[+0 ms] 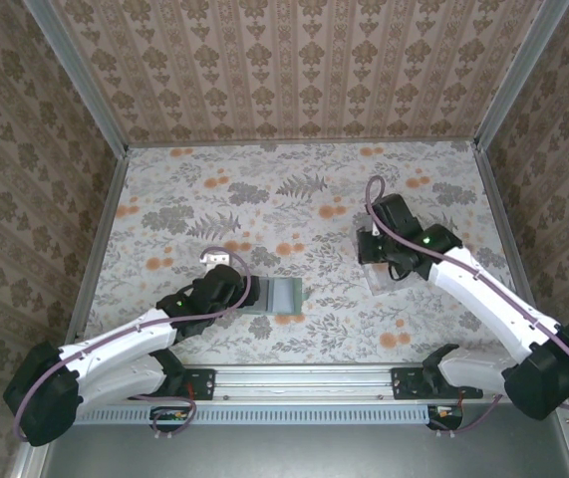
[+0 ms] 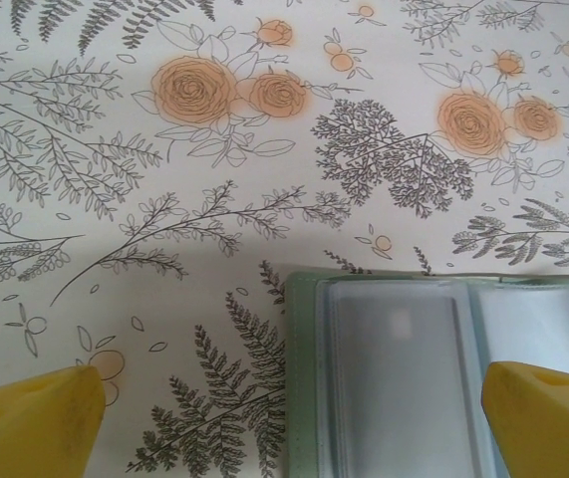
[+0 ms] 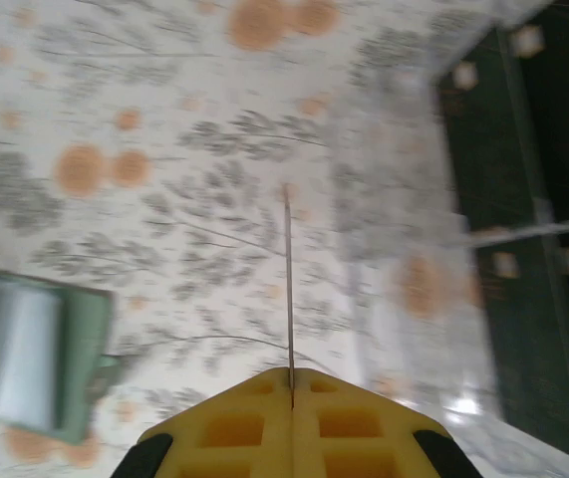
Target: Put the credit cards into the card holder
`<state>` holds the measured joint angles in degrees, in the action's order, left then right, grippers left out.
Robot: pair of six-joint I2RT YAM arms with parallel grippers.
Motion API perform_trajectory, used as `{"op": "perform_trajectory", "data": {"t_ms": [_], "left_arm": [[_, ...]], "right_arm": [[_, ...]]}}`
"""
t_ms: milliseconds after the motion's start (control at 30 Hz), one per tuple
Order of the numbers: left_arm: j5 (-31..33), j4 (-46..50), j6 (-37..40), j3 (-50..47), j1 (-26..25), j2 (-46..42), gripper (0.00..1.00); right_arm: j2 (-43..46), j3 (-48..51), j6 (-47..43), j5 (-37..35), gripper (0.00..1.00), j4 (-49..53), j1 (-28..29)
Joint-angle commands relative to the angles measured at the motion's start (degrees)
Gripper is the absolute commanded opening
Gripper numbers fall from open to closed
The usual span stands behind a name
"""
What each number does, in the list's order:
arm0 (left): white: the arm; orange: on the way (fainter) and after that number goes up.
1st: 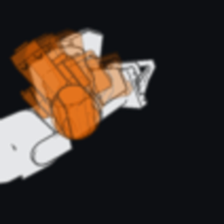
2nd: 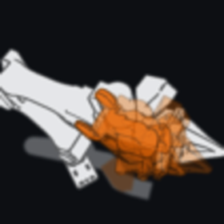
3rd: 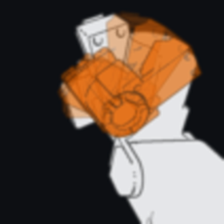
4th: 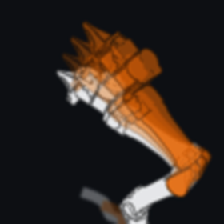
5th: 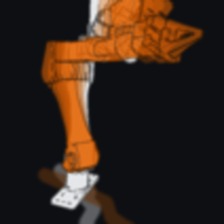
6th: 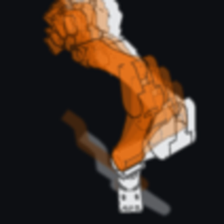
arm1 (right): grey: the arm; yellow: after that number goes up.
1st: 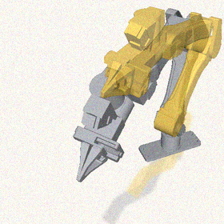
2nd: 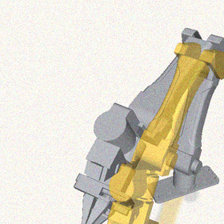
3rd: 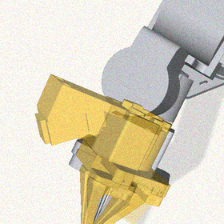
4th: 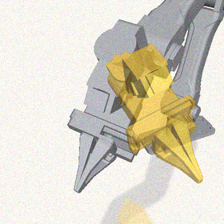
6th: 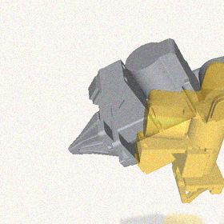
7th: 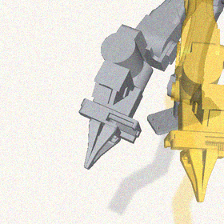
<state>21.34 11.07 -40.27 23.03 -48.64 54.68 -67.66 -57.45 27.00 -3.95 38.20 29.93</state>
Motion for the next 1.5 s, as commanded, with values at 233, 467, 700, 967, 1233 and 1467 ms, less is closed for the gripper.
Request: {"op": "perform_trajectory", "data": {"t_ms": [233,467,700,967,1233,1467], "left_arm": [[4.84,4.37,-2.18,0.22,0.28,-1.05,1.0],[4.76,5.46,-2.89,0.18,0.29,-1.89,1.0],[4.33,5.98,-3.26,-0.84,0.23,-4.16,1.0],[4.25,6.09,-3.53,-1.32,0.3,-4.84,1.0],[3.86,6.07,-3.33,-0.97,0.3,-4.2,1.0],[3.66,6.07,-3.08,-0.53,0.26,-3.76,1.0]], "right_arm": [[-15.32,5.22,23.6,-0.35,0.0,-26.54,21.51],[-26.54,0.32,28.01,-3.44,0.0,-30.6,27.43],[-30.2,-1.84,30.54,-6.55,0.0,-30.0,29.13],[-31.56,-0.47,32.27,-7.88,0.0,-29.19,29.57],[-31.87,-0.43,27.96,-7.19,0.0,-25.88,28.42],[-29.83,0.74,20.84,-3.93,0.0,-23.23,23.93]]}}
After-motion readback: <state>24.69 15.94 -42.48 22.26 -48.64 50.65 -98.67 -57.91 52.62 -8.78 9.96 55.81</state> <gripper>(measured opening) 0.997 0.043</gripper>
